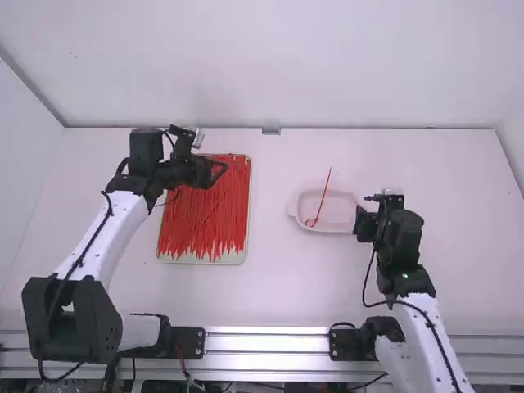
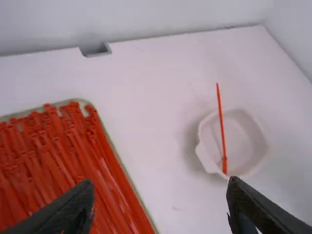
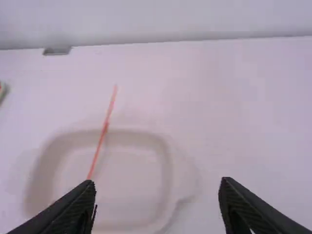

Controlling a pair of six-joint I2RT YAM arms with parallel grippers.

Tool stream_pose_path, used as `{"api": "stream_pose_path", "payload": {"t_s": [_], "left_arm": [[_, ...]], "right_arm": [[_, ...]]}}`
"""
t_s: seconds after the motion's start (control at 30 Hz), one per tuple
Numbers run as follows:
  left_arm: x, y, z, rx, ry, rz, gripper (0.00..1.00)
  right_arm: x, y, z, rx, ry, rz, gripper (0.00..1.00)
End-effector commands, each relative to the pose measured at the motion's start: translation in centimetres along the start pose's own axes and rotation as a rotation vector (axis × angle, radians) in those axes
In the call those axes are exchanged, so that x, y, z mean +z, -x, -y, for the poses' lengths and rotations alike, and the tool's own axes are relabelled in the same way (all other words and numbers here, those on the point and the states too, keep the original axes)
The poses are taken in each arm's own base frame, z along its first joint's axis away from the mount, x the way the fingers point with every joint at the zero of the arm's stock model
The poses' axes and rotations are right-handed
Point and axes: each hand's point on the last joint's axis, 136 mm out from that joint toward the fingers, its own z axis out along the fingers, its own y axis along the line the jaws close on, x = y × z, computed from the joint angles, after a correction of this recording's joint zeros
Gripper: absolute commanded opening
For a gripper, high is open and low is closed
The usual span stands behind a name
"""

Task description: Fasten the cable tie

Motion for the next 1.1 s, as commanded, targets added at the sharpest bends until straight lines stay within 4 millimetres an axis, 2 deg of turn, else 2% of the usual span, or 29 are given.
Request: {"api": "stream_pose_path", "payload": {"t_s": [0.0,0.3,0.47,0.8,0.97,1.07], "left_arm": [[-1.2,0.1,-0.4,0.009,0.081,0.043,0.65],[-4.4,0.3,-1.6,0.094,0.264,0.205,0.47],[-6.0,-2.2,-2.7,0.084,0.378,0.214,0.36],[-9.2,-8.4,-5.4,0.058,0.622,0.225,0.11],[-9.5,-11.3,-5.4,0.056,0.634,0.225,0.00],[-9.4,-12.9,-5.4,0.056,0.634,0.225,0.00]], "right_arm": [[-0.4,-1.6,0.1,-0.010,-0.003,0.001,0.61],[-1.0,-6.8,0.1,-0.010,-0.003,0.001,0.41],[-0.9,-9.6,0.2,-0.010,-0.003,0.001,0.30],[-2.3,-5.9,0.1,-0.013,-0.002,0.186,0.11],[-3.1,-4.4,0.1,-0.014,-0.001,0.261,0.03],[-3.5,-3.7,0.1,-0.015,-0.001,0.299,0.00]]}}
